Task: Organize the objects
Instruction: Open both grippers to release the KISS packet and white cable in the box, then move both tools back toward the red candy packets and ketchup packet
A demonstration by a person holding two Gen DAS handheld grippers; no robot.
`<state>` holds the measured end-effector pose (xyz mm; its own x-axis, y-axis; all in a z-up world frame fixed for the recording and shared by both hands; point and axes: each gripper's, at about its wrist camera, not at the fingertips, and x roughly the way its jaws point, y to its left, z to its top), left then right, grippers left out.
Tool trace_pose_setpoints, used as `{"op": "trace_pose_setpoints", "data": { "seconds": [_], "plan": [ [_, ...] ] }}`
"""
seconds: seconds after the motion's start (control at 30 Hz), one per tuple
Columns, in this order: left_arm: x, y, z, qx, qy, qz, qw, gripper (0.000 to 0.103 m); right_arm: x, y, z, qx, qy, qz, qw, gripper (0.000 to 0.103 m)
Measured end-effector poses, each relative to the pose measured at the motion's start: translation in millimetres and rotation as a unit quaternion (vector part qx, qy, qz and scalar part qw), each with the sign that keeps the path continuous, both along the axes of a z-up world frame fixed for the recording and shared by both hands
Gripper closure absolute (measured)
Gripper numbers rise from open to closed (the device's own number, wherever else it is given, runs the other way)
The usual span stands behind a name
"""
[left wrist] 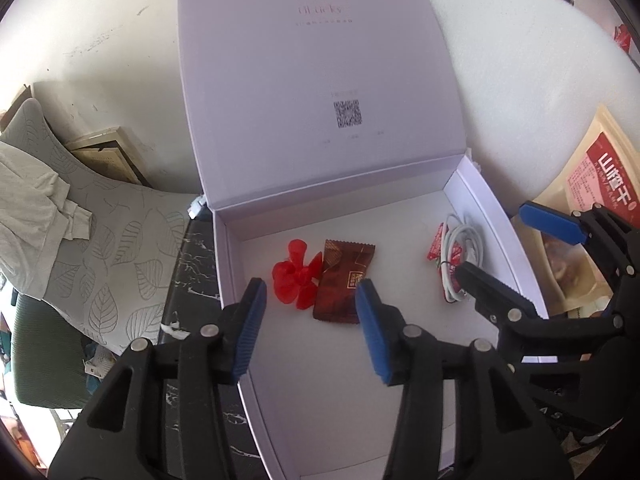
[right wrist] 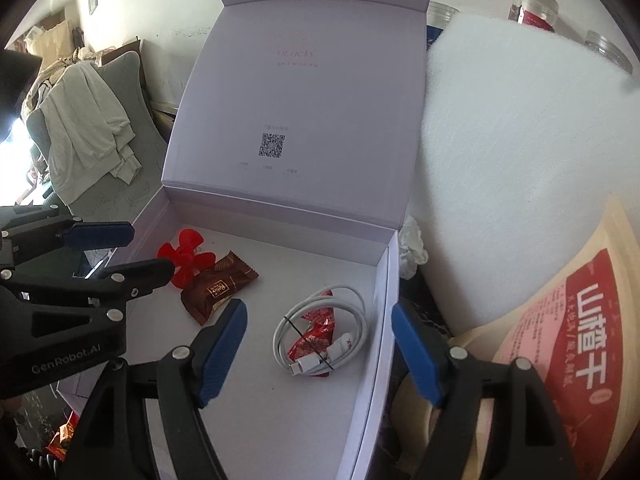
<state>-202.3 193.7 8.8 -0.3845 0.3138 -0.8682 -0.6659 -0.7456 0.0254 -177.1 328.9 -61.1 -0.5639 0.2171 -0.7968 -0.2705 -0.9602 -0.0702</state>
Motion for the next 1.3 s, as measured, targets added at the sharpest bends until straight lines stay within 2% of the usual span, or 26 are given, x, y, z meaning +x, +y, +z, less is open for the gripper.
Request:
{"op": "trace_pose_setpoints", "data": {
  "seconds": [0.6,1.3],
  "plan": [
    [30.9,-36.1,67.5,0.048,0.049,0.028,0.9973,0.058,43.4,-26.5,73.5,0.009,0.063,0.016,0.998,0.028],
    [100.5,-87.3,100.4,0.069,0.08,0.04,0.9937,0.052,113.4,-73.2,101.2,0.04,0.089,0.023,0.995,0.028]
  ]
}}
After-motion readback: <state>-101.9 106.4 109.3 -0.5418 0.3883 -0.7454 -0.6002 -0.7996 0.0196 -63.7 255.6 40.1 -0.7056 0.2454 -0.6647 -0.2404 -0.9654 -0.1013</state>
